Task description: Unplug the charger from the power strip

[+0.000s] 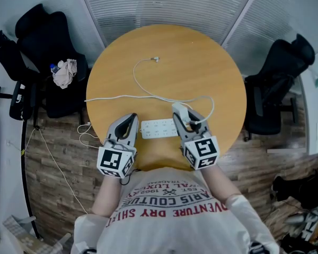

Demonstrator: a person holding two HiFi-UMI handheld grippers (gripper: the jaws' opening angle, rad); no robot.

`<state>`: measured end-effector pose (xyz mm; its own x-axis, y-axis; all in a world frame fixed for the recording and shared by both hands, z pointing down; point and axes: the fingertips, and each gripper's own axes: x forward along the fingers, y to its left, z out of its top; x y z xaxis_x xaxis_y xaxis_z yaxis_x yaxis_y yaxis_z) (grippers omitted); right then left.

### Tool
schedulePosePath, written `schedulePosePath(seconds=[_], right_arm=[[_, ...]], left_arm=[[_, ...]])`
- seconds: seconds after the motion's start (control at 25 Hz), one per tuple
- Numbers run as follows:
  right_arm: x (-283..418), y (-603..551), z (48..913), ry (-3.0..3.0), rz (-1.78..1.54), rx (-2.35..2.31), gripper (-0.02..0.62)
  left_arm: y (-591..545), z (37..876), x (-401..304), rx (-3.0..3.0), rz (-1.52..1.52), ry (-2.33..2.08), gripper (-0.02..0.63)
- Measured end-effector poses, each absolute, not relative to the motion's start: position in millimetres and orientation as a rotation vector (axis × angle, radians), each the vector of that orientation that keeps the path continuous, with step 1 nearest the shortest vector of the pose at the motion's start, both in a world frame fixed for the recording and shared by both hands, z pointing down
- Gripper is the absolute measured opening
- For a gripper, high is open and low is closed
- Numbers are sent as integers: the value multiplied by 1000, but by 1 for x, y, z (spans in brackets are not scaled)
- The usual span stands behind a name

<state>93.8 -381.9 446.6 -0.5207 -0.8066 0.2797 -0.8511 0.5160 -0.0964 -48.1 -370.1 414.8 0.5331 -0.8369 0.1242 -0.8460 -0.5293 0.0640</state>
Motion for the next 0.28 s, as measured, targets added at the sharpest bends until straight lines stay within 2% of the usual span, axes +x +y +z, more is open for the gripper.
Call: schedulePosePath(seconds=[0.28], right_arm=[[94, -384, 448, -2553, 327, 1419, 158]], left_arm=[[-375, 417, -51, 2627, 151, -1465, 29]])
